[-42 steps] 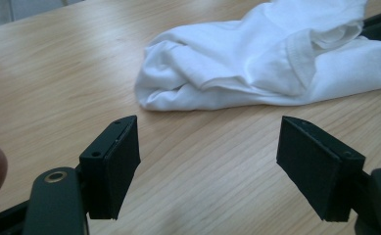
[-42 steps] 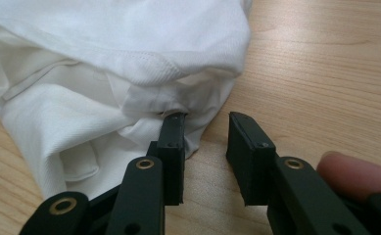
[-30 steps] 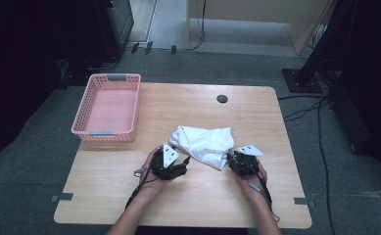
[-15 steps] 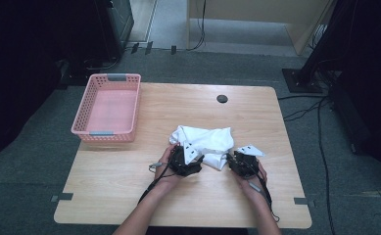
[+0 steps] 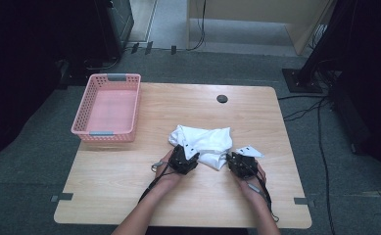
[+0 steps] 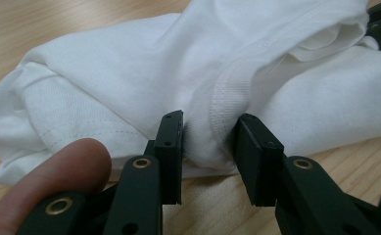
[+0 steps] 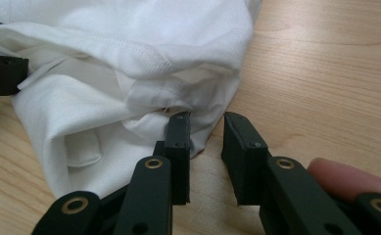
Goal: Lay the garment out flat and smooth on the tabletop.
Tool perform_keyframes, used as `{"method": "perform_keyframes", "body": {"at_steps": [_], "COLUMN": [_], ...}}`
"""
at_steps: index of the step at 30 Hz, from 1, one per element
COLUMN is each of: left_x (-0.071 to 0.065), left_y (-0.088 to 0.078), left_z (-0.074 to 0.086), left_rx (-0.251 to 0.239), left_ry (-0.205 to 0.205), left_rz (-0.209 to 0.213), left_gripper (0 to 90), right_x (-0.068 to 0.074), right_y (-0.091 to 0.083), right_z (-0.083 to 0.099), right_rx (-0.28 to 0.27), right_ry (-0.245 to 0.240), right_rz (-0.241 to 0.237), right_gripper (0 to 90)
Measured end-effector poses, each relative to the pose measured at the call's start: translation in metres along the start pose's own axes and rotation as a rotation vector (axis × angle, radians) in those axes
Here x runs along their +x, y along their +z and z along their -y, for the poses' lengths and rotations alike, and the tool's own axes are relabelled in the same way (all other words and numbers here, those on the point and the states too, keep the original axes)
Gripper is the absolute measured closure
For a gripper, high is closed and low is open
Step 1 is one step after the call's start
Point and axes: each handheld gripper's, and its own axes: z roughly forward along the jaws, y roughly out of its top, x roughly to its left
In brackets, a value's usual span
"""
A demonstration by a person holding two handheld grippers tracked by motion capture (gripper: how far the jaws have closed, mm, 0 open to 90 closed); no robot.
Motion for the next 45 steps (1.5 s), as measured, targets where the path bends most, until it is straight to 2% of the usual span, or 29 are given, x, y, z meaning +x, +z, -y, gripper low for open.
{"method": "perform_keyframes", "body": {"at_steps": [2, 7, 10, 17, 21, 25, 27, 29, 30, 31, 32, 34, 36, 38, 39, 40, 41, 43, 45], "left_x": [-0.002, -0.002, -0.004, -0.003, -0.002, -0.005, -0.009, -0.010, -0.011, -0.011, -0.009, -0.006, -0.003, -0.002, 0.000, 0.001, 0.004, 0.010, 0.013], "left_y": [-0.002, -0.011, -0.017, -0.032, -0.041, -0.049, -0.056, -0.061, -0.064, -0.064, -0.067, -0.069, -0.069, -0.069, -0.071, -0.073, -0.073, -0.073, -0.073], "left_z": [0.002, 0.008, 0.013, 0.024, 0.031, 0.036, 0.042, 0.046, 0.047, 0.047, 0.050, 0.052, 0.053, 0.053, 0.053, 0.053, 0.053, 0.052, 0.050], "left_rx": [0.003, 0.006, 0.005, 0.003, -0.006, -0.005, -0.006, -0.010, -0.013, -0.013, -0.017, -0.027, -0.031, -0.035, -0.068, -0.085, -0.093, -0.098, -0.102], "left_ry": [0.011, -0.035, -0.043, -0.070, -0.135, -0.139, -0.144, -0.154, -0.165, -0.165, -0.192, -0.229, -0.248, -0.259, -0.289, -0.296, -0.313, -0.347, -0.350], "left_rz": [-0.008, -0.017, -0.023, -0.006, 0.025, 0.029, 0.029, 0.036, 0.043, 0.043, 0.064, 0.084, 0.097, 0.102, 0.094, 0.099, 0.110, 0.112, 0.104], "left_gripper": [66.6, 67.0, 67.0, 67.1, 67.2, 67.2, 67.1, 67.1, 67.1, 67.0, 67.0, 67.0, 67.0, 67.5, 67.7, 68.1, 68.1, 69.4, 71.1], "right_x": [0.002, 0.008, 0.011, 0.019, 0.021, 0.022, 0.024, 0.025, 0.024, 0.024, 0.022, 0.021, 0.023, 0.025, 0.025, 0.026, 0.026, 0.026, 0.025], "right_y": [-0.001, -0.004, -0.007, -0.017, -0.026, -0.031, -0.036, -0.041, -0.045, -0.045, -0.053, -0.058, -0.061, -0.061, -0.060, -0.059, -0.057, -0.054, -0.052], "right_z": [0.001, 0.004, 0.007, 0.016, 0.023, 0.028, 0.032, 0.036, 0.038, 0.038, 0.040, 0.039, 0.034, 0.028, 0.025, 0.021, 0.019, 0.015, 0.012], "right_rx": [0.001, 0.001, 0.003, 0.005, 0.008, 0.007, 0.012, 0.012, -0.012, -0.012, -0.082, -0.130, -0.171, -0.202, -0.203, -0.193, -0.178, -0.148, -0.132], "right_ry": [-0.001, -0.022, -0.033, -0.061, -0.082, -0.099, -0.112, -0.134, -0.148, -0.148, -0.146, -0.175, -0.202, -0.218, -0.235, -0.259, -0.286, -0.322, -0.352], "right_rz": [-0.006, -0.024, -0.041, -0.070, -0.105, -0.127, -0.150, -0.199, -0.228, -0.228, -0.281, -0.285, -0.259, -0.255, -0.256, -0.252, -0.253, -0.286, -0.313], "right_gripper": [74.0, 75.4, 75.4, 75.3, 74.5, 74.1, 72.7, 69.9, 68.7, 68.7, 67.6, 65.6, 63.5, 61.5, 60.3, 59.8, 58.8, 56.0, 54.3]}}
